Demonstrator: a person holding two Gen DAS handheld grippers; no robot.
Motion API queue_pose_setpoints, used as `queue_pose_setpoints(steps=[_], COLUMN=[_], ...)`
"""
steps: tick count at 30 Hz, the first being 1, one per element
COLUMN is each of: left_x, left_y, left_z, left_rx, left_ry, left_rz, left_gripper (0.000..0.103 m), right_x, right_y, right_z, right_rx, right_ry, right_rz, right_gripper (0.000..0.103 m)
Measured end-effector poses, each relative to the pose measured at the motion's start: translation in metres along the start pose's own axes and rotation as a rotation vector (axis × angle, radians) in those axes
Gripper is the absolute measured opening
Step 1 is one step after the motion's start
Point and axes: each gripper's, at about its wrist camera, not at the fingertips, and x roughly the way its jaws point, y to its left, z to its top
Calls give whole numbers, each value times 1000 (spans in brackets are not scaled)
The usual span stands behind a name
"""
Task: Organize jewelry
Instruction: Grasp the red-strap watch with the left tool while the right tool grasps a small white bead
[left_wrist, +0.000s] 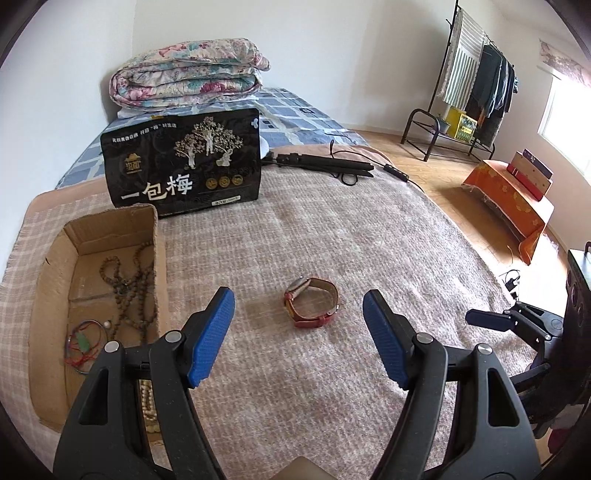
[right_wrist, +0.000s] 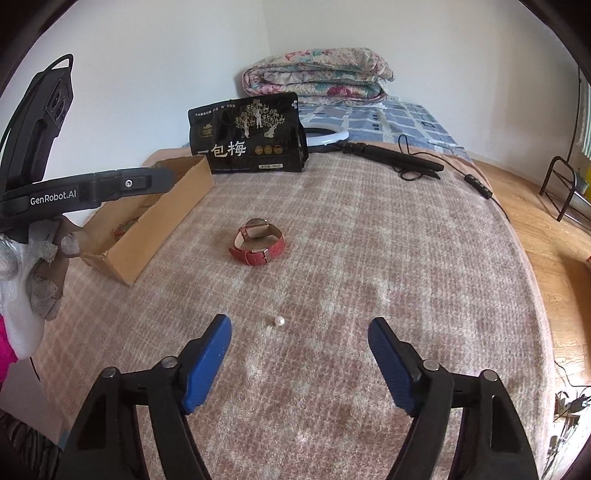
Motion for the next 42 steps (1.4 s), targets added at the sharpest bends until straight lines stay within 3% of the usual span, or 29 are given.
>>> queue_pose_setpoints(steps=[9, 13, 23, 33, 42], left_x=[41, 62, 98, 118, 128], left_y=[-13, -16, -26, -20, -15], left_z=[-10, -16, -21, -24, -26], left_rx=[-6, -1, 36, 53, 39], left_ry=[62, 101, 139, 139, 149], left_rz=[-8, -4, 23, 109, 99], left_gripper=[74, 74, 74, 74, 75], right_x=[22, 30, 50, 63, 74], right_y=[-1, 1, 4, 4, 4], right_z=[-11, -12, -12, -8, -4], right_rx=[-1, -14, -26, -26, -29], right_ry=[46, 58, 75, 80, 90], right_rz=[80, 105, 144, 144, 115], right_gripper=[47, 42, 38, 34, 28])
